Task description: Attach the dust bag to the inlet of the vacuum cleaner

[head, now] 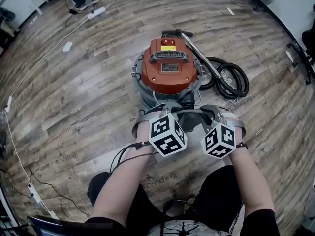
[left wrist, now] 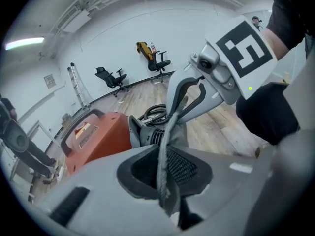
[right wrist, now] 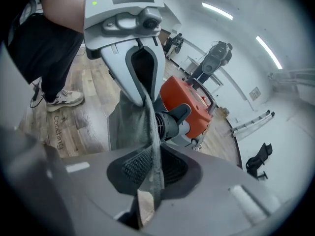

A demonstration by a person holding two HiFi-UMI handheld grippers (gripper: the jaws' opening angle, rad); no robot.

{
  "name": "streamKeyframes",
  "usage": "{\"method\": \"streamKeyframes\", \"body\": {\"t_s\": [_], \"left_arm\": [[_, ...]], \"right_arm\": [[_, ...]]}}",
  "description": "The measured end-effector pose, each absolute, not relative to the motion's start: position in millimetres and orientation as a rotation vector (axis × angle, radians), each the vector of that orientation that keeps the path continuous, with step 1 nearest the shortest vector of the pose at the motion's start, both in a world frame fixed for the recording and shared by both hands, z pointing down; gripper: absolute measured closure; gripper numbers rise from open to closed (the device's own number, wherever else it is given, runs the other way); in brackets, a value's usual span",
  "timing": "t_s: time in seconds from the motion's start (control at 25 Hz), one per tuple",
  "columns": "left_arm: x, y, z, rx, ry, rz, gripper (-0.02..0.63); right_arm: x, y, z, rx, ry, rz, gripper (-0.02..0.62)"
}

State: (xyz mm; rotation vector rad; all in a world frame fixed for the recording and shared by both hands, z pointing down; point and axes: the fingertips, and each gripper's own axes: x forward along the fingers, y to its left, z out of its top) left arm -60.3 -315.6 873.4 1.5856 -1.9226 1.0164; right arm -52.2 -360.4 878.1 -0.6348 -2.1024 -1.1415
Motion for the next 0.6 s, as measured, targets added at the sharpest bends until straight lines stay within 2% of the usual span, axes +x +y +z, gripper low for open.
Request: {"method": "streamKeyframes", "body": {"t_s": [0.24,0.6], "left_arm": [[-64.5,-322.9,871.9,1.593,-1.912,1.069,0.555],[-66.7,-300.0,902.7,1.5,-1.808,1.03,0.568]], "right_arm": [[-51.0,-365.5,881.6,-0.612,-2.115,-1.072,0.546],[-72.3,-340.6,856.7,-0.626,-2.105,-1.32,0.545]]}}
